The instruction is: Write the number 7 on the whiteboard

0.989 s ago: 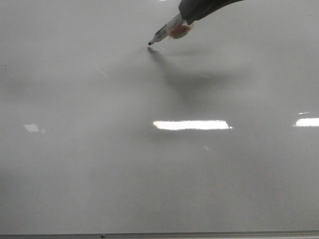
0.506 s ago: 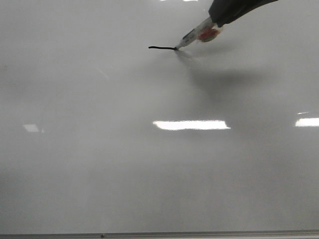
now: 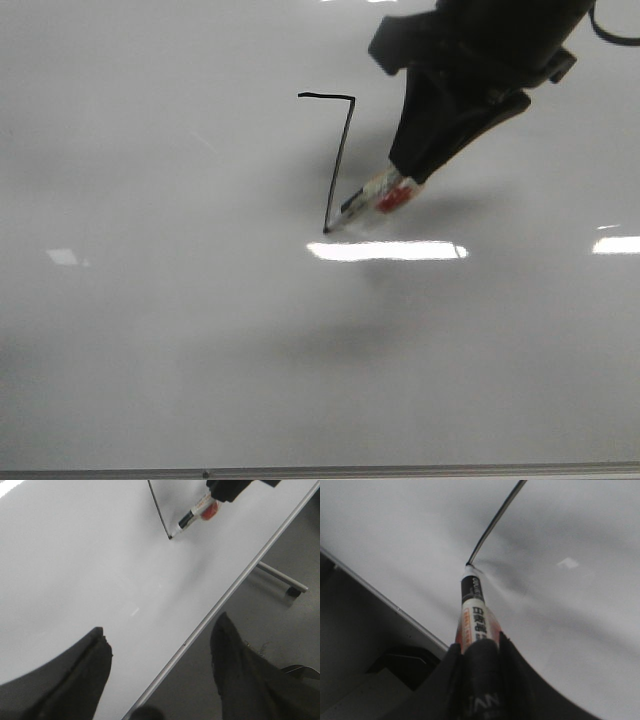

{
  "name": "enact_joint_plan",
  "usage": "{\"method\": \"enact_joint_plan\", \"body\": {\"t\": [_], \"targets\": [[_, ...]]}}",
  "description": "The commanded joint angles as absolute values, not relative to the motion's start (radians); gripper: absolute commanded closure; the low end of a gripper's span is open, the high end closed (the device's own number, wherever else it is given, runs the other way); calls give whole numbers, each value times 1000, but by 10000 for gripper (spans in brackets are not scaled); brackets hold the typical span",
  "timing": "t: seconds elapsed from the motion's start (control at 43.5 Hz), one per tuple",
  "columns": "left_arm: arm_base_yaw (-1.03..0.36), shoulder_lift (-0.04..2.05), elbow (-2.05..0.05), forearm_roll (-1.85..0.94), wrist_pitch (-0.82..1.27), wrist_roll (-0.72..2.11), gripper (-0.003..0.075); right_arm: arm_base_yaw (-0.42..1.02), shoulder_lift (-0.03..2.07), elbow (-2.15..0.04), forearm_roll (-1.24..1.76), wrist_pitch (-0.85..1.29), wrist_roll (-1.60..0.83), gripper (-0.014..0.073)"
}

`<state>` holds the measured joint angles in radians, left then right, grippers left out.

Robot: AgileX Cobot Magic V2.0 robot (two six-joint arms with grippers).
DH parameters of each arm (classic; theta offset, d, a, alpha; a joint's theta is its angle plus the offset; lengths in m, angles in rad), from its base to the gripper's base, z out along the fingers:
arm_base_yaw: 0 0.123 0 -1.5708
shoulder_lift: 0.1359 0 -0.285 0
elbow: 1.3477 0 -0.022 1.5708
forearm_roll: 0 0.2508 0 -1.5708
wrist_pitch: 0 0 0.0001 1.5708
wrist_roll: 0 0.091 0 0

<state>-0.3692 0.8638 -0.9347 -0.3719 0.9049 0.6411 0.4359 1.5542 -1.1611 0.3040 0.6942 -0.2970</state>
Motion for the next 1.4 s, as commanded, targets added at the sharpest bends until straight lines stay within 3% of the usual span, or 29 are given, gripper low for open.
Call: {"method": "enact_joint_plan", "body": {"t": [0.0,0.299,0.46,0.805,1.035,1.242,1.38], "targets": [[-364,853,-957,-404,841,632,302,437,1523,-1189,274,611,-304,652],[-396,875,-966,-467,860,724,286,522,1336,-1190,302,745,-443,652],[-492,928,-977,-532,895,826,236,596,1214,-1188,304,884,-597,652],[-735,1121,-1075,-588,865,946,237,628,1046,-1188,436,1041,-757,652],[-804,1261,-1139,-634,813,981,237,628,1042,-1188,439,1065,-757,652],[-840,1301,-1145,-680,813,1058,262,628,1042,-1188,439,1059,-757,652],[-841,1301,-1145,-682,807,1058,369,628,1042,-1188,439,1062,-757,652]]}}
